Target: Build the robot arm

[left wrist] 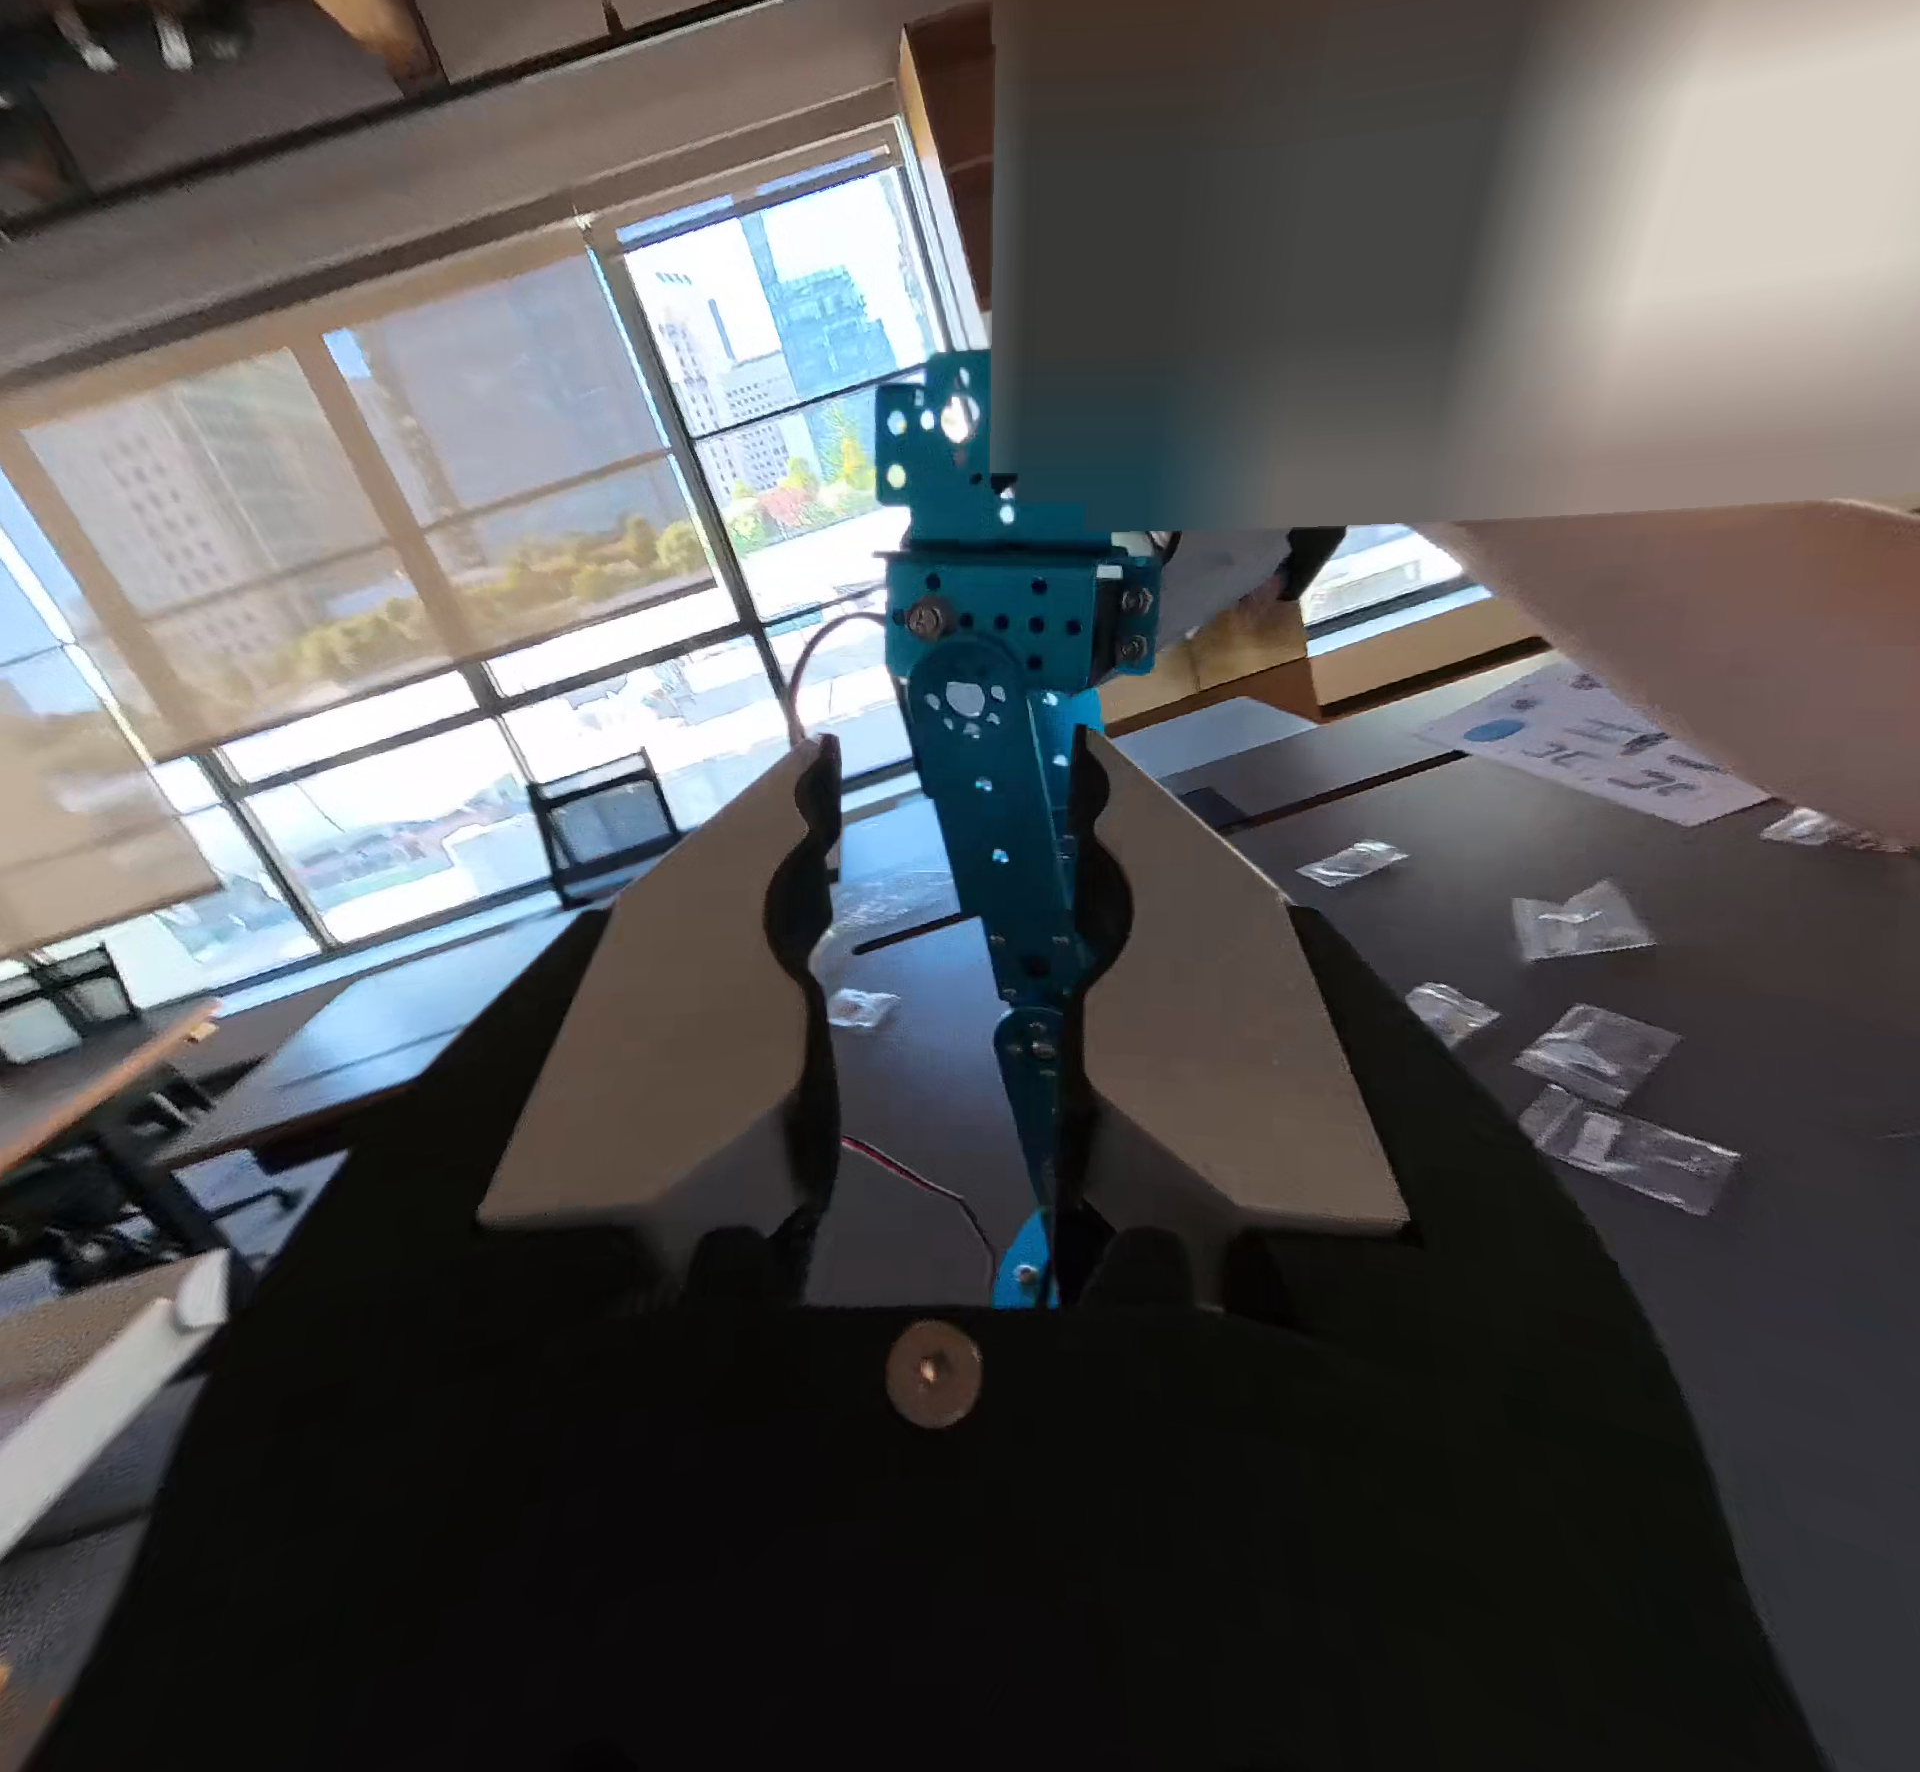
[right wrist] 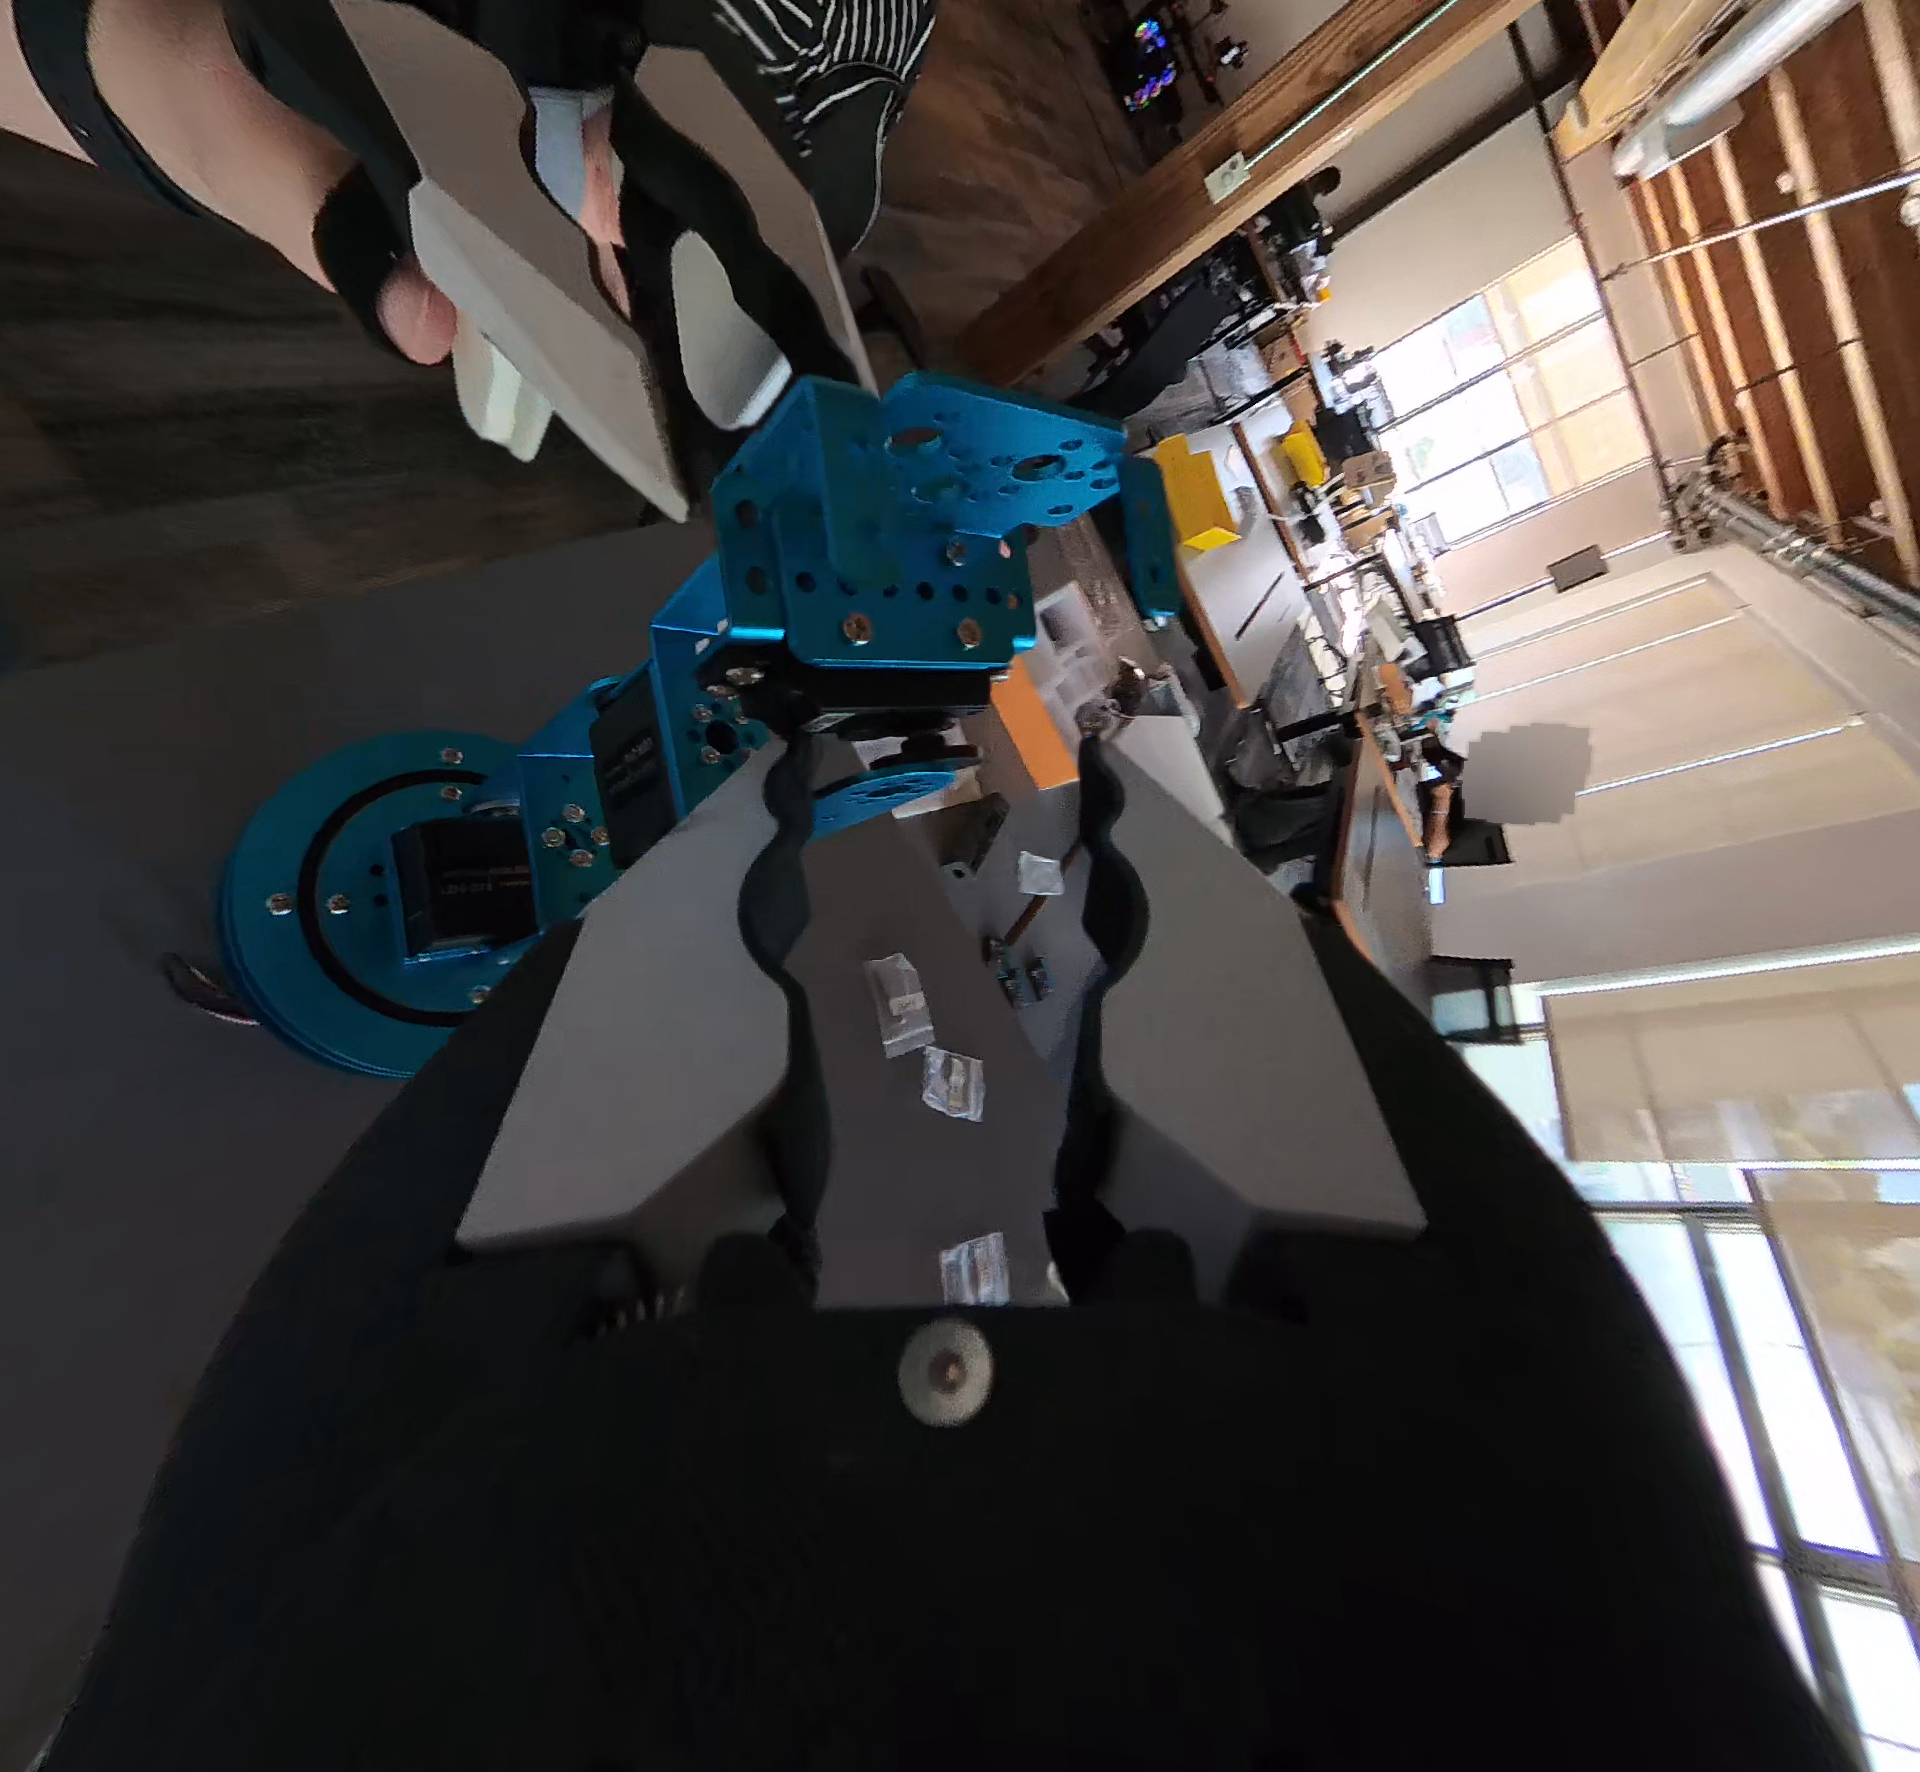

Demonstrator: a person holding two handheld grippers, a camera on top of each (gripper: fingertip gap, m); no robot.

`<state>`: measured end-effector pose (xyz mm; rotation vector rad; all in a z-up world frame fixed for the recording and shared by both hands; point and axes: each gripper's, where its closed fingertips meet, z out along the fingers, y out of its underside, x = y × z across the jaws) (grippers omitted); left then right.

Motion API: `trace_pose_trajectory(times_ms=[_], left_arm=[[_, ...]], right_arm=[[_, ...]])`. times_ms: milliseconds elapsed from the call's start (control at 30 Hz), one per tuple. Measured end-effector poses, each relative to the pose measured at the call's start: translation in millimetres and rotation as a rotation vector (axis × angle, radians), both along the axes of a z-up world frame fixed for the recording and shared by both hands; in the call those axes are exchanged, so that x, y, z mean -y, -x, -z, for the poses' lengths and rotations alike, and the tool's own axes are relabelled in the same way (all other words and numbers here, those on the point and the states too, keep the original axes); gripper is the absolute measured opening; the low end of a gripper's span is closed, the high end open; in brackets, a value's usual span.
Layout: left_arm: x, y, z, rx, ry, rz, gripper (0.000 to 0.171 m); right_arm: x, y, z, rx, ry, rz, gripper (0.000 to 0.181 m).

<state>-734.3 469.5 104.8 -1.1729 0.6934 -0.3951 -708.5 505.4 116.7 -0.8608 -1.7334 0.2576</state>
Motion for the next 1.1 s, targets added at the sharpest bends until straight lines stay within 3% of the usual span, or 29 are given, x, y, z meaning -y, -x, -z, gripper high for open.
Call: trace_pose_trajectory(times_ms=[200,300,500,667,900,1100], left_arm=[[-10,-7,5,0.028,0.004,0.023,0.047],[-15,-9,6,-0.003,-0.016,0.016,0.029],[-18,-10,8,-0.053,0.013,0.082,0.027],[-25,-2,9,-0.097,0.066,0.19,0.027],[-28,10,7,-0.023,0.015,0.074,0.023],[-28,10,6,0.04,0.028,0.104,0.025]], right_arm=[[0,2,11,0.103,0.037,0.029,0.043],[-2,2,20,0.172,-0.001,0.037,0.046],[-2,9,12,0.141,-0.082,0.051,0.044],[-4,14,13,0.152,-0.052,0.095,0.036],[-2,19,13,0.134,-0.07,0.173,0.033],[-1,18,13,0.146,-0.067,0.168,0.029]])
